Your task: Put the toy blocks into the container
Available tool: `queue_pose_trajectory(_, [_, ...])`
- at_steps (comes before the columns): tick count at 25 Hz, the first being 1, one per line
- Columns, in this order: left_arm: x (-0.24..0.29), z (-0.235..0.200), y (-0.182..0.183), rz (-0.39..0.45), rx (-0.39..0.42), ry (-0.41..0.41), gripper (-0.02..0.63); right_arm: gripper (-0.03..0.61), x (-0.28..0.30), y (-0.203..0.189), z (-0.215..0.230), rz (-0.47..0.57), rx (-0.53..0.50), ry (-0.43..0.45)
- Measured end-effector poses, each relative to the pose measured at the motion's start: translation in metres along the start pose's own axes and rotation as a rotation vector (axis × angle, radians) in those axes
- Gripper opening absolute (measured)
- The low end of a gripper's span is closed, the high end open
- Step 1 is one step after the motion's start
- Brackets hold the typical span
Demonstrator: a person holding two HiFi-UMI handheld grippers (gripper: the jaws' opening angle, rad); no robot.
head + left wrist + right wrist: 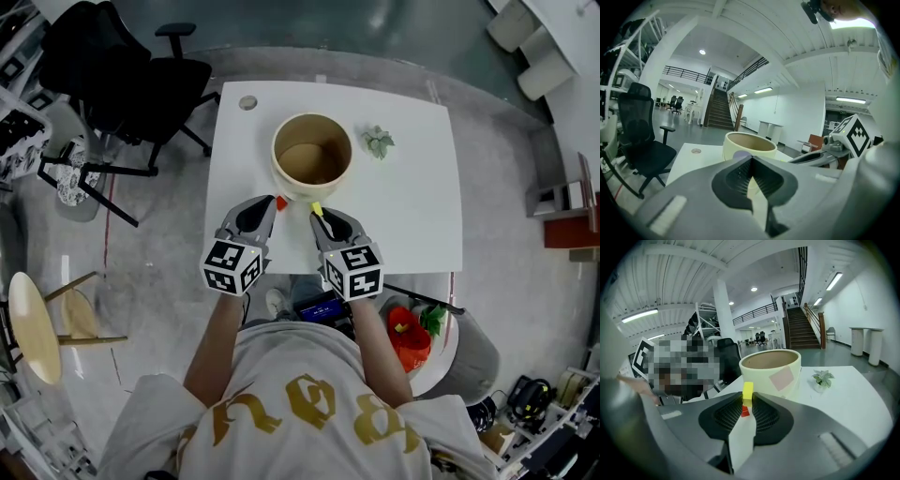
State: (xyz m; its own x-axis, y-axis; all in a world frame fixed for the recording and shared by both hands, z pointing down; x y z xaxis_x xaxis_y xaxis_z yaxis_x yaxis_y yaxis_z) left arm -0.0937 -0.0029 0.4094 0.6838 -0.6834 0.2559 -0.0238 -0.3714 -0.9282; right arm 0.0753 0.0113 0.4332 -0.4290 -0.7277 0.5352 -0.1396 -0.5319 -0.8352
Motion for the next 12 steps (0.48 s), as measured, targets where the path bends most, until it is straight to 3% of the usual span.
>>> queue_pose_trajectory(12, [0.007,-0.01,0.023,0.066,-0.062,-0.044,0.002,0.091,-0.002,0.039,0.005,0.089,0.013,-0.01])
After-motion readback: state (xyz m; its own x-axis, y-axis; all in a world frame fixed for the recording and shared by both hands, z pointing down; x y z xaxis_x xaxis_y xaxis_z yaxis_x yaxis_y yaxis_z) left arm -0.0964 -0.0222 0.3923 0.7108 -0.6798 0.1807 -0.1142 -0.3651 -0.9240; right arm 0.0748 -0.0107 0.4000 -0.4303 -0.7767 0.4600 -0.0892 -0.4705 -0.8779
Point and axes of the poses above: the fingertips, and each gripper's own axes: x forward along the fingers, z to its right, y out of its top, the point moved 7 cm from there along -x, backward along the fingers, and after that the axes turned 8 degrees about -y, right-handed, at the moved point
